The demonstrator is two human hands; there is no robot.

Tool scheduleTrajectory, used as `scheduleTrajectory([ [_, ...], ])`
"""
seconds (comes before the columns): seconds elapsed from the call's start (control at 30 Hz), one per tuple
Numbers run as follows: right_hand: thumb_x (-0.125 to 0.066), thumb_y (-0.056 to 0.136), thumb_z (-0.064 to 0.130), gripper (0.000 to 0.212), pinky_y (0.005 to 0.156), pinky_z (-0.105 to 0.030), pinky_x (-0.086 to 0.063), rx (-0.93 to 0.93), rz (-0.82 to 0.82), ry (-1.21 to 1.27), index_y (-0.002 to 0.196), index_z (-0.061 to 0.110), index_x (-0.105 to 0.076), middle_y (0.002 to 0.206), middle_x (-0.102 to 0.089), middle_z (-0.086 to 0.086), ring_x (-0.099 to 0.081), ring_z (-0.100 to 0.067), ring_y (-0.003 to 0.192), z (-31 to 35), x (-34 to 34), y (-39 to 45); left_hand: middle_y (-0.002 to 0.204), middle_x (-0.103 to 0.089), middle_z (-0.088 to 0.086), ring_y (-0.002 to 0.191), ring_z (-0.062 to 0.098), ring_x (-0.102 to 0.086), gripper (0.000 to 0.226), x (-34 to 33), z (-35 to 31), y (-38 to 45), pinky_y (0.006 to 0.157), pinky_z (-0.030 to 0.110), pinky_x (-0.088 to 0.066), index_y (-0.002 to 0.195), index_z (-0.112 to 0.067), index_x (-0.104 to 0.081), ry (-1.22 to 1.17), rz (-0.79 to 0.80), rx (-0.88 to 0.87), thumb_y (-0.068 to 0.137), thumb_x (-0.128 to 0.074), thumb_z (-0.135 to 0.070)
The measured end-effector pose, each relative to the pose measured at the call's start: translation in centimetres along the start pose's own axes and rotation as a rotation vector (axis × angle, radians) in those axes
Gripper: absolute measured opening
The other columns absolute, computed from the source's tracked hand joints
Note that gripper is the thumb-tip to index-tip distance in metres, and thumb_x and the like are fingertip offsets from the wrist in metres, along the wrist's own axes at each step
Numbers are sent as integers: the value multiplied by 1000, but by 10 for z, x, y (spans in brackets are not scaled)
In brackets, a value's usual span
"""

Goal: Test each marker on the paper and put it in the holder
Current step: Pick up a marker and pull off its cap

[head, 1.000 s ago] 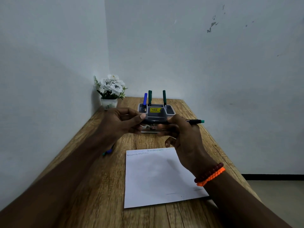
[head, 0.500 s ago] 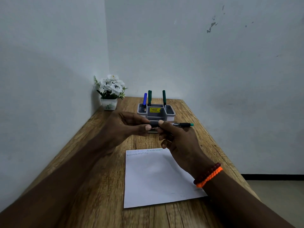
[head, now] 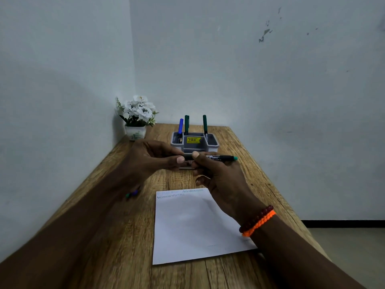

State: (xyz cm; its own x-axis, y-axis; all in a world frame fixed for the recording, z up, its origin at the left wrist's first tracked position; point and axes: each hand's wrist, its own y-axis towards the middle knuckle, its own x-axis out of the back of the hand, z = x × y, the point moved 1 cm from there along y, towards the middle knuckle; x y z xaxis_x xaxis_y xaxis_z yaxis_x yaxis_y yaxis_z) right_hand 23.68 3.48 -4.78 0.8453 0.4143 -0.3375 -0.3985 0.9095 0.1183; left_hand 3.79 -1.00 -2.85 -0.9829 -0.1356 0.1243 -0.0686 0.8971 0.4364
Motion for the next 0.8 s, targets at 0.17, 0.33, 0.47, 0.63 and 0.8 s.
scheduleTrajectory([
  [0.17, -85, 84, 10, 26, 57, -28, -54, 75, -44, -105, 106, -1, -77, 85, -78, -9, -67, -18, 69, 4, 4, 3, 95, -78, 16, 87, 24, -76, 25, 9, -2, 0, 75, 33, -63, 100, 3, -74, -32, 39, 58, 76, -78, -2],
  [0.33, -83, 86, 14, 11, 59, -27, -52, 141, -9, -216, 89, 4, -81, 72, -75, -1, -62, -15, 66, 6, 6, 2, 94, -78, 10, 94, 23, -75, 39, 12, -3, 3, 75, 32, -61, 114, -7, -65, -192, -37, 92, 76, -77, -7],
  [0.47, -84, 87, 22, 16, 60, -19, -51, 217, 49, -493, 92, 7, -83, 71, -75, 2, -67, -7, 64, 4, 2, -2, 93, -77, 9, 87, 21, -73, 44, 12, 1, 3, 70, 34, -58, 117, -5, -65, -137, -106, 86, 78, -79, -19],
  [0.63, -84, 88, 15, 20, 59, -28, -61, 169, 116, -620, 105, 5, -79, 84, -81, -6, -78, -17, 72, 1, -11, -5, 88, -78, 13, 68, 21, -69, 33, 6, 5, 3, 59, 30, -58, 105, -3, -73, 57, -143, 51, 81, -80, -25],
  [0.8, -77, 89, -4, 51, 61, -36, -65, 63, 168, -595, 135, 9, -61, 97, -78, -15, -80, -28, 79, 6, -16, -6, 70, -74, 4, 53, 12, -62, 28, 4, 12, 3, 52, 23, -53, 92, -12, -76, 323, -218, -14, 96, -66, -38],
])
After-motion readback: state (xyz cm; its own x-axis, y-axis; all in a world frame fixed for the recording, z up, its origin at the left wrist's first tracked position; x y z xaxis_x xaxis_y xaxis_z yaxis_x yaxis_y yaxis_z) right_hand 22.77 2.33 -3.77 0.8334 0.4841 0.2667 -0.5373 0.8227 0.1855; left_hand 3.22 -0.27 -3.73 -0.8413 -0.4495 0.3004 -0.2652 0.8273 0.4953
